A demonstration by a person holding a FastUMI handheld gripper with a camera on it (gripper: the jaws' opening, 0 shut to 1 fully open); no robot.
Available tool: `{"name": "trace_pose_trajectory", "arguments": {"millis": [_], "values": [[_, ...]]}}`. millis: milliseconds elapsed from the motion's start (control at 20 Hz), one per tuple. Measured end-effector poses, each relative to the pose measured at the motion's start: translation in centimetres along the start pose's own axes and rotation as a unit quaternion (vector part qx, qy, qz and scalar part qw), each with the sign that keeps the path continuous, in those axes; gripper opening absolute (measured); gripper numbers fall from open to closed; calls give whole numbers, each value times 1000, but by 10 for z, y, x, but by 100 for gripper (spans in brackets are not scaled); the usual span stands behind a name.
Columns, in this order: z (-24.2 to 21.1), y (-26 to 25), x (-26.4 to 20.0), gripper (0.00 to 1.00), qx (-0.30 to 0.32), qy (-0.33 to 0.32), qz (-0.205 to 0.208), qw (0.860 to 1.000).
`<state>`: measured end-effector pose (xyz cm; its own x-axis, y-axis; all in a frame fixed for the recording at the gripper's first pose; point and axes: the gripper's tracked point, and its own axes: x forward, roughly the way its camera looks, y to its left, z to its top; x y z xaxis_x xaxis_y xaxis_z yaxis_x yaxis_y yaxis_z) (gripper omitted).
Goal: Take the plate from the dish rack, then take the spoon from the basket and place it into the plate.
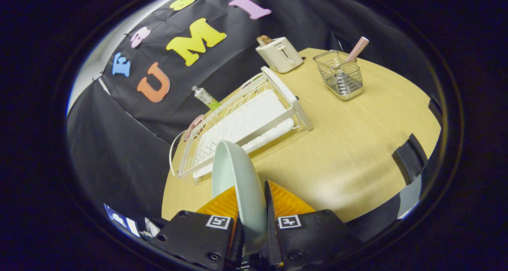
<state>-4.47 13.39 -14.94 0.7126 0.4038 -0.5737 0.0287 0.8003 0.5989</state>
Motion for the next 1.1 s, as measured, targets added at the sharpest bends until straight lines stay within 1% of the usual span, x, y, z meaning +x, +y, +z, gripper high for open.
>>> {"name": "trace_pose_trajectory", "arguments": {"millis": [200,350,500,600,650,800,950,1100], "values": [[-2,-25,14,31,41,3,-6,999],[-4,-31,19,32,84,14,9,996],[-2,-37,26,35,88,17,12,996],[1,-38,26,40,93,19,20,995],[5,-39,26,45,95,17,23,995],[18,-42,23,55,87,-4,25,996],[29,-40,17,67,57,-30,26,998],[41,-38,8,79,4,-66,22,998]]}}
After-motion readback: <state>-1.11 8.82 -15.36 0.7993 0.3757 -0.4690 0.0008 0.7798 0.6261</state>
